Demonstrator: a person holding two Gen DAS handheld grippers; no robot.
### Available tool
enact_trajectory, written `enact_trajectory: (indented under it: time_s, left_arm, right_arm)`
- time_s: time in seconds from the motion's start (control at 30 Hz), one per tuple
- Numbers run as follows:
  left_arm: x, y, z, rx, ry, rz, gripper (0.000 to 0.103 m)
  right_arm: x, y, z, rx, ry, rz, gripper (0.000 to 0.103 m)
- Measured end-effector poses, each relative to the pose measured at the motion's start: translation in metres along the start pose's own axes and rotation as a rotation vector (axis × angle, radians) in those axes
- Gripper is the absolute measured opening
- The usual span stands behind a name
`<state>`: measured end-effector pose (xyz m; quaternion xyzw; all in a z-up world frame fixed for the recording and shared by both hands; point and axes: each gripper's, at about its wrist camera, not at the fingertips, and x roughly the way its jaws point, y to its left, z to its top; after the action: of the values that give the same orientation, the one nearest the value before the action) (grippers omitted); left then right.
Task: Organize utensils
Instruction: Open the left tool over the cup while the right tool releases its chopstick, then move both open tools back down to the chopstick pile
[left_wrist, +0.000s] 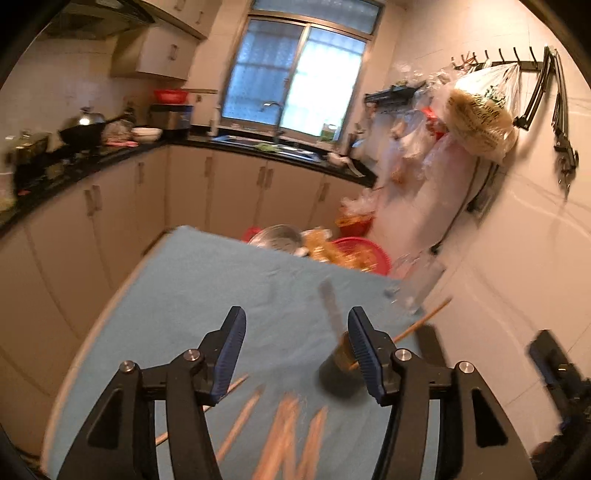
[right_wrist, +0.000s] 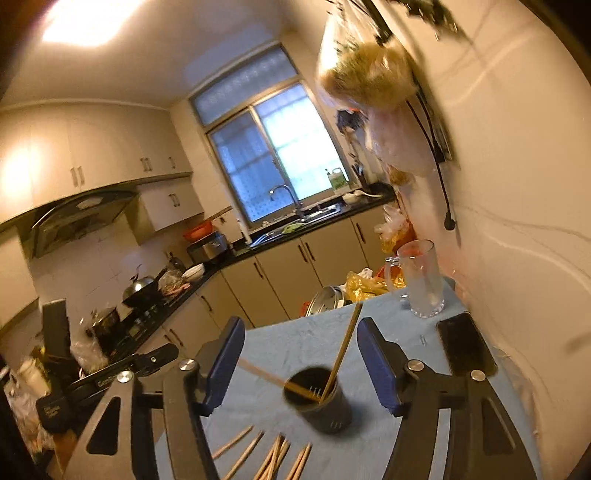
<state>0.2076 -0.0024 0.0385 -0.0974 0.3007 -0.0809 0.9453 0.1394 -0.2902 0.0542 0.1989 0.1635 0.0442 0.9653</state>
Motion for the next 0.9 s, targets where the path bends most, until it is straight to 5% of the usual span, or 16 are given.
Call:
enact_trajectory:
  time_s: [0.13,0.4,0.63,0.9]
  left_arm:
    - [-0.032,0.022,-0.037,0.056,0.002,0.101,0.064]
    - [-0.043,0.058,-0.105,0.101,0.110,0.202,0.064]
    - [-0.031,0.074,-0.114,0.105,0.157,0.193,0.064]
    - [-0.001,0.076,-0.104,0.168,0.195,0.161,0.064]
  right_arm:
    - [-0.036,0.024,-0.038,-0.047,0.027,0.006,0.069]
    - [-0.027,0.023,-0.123,-0.002,0.282,-0.007,0.069]
    - [-0.008,0.020,-0.151,0.017,0.399,-0.035,0.044]
    - [0.031,0.026,-0.153,0.005,0.473,-0.018,0.040]
